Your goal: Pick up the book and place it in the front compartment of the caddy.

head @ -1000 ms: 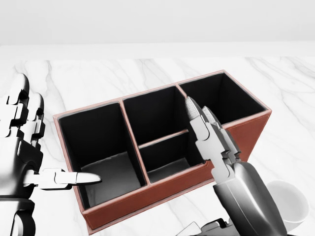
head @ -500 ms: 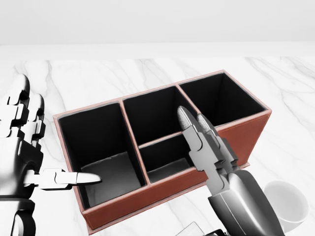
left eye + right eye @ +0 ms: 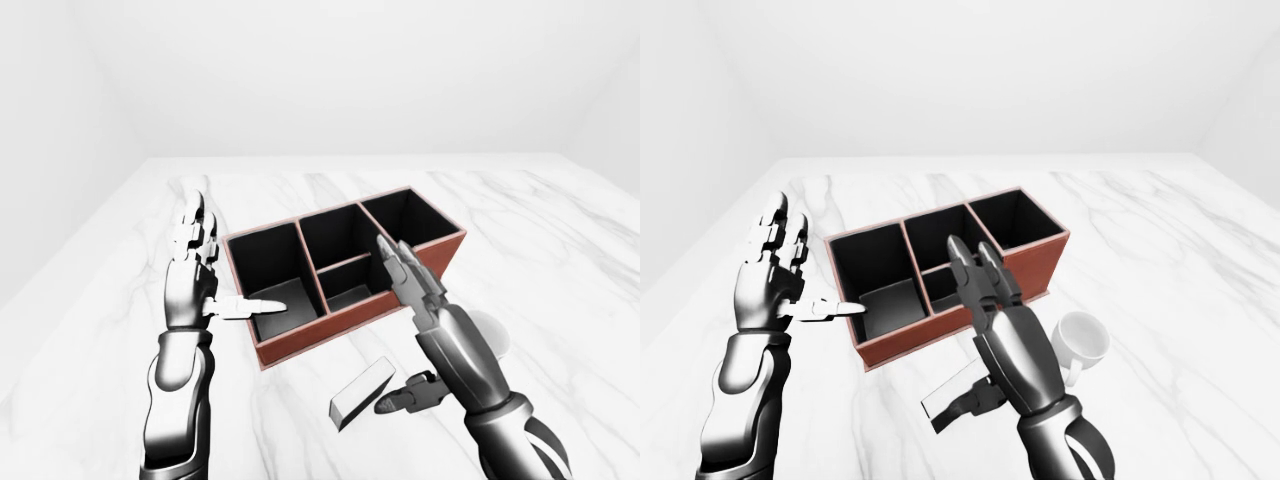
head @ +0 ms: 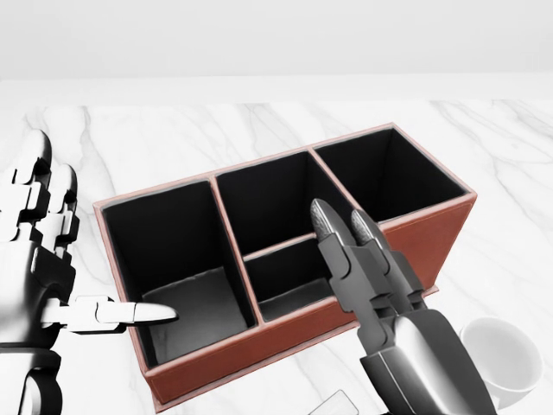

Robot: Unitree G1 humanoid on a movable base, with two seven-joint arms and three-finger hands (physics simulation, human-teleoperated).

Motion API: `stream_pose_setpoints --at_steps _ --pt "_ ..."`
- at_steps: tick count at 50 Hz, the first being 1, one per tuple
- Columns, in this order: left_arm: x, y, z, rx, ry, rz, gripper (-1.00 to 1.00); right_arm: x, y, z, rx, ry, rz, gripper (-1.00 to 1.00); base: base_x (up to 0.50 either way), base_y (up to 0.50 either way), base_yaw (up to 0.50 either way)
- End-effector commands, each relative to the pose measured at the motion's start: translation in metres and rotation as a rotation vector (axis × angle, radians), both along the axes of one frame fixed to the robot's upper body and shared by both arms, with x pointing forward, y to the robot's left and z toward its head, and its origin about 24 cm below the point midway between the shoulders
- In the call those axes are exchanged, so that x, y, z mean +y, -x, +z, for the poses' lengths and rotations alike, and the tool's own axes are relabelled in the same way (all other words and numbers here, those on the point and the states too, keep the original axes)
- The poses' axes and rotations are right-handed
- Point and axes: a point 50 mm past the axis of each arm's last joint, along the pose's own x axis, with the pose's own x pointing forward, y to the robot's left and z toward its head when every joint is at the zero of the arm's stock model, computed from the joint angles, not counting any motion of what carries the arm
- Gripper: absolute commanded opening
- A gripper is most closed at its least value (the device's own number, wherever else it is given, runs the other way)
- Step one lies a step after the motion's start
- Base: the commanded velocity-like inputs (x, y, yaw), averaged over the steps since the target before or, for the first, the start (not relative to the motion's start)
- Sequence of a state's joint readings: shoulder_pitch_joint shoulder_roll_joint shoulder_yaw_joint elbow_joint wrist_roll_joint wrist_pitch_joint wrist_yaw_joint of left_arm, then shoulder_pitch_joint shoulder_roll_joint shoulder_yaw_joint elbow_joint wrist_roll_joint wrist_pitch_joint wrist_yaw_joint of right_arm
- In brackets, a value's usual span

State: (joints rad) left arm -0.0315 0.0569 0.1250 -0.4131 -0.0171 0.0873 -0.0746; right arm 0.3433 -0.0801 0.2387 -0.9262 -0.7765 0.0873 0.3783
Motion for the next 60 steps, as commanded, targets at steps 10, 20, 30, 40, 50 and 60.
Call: stream_pose_setpoints --at_steps 10,20,30,40,50,60 --pt "0.000 0.000 -0.001 0.004 0.000 0.000 1.00 0.000 0.003 -0.016 0.038 0.072 -0.073 1.00 0.00 0.00 0.00" --pt "0.000 0.000 0.000 0.002 0.000 0.000 1.00 -0.002 -0.001 -0.025 0.058 0.103 -0.102 1.00 0.00 0.00 0.00" --pt "0.000 -0.002 -0.002 0.010 0.002 0.002 1.00 -0.003 -0.004 -0.031 0.071 0.124 -0.123 1.00 0.00 0.00 0.00" --pt "0.001 0.000 0.000 -0.002 0.001 0.002 1.00 -0.001 -0.003 -0.039 0.085 0.142 -0.116 1.00 0.00 0.00 0.00" --pt "0.005 -0.002 0.004 -0.017 0.003 0.010 1.00 0.001 -0.003 -0.046 0.097 0.156 -0.110 1.00 0.00 0.00 0.00" --pt "0.006 -0.002 0.006 -0.025 0.005 0.014 1.00 0.007 -0.006 -0.049 0.096 0.171 -0.095 1.00 0.00 0.00 0.00"
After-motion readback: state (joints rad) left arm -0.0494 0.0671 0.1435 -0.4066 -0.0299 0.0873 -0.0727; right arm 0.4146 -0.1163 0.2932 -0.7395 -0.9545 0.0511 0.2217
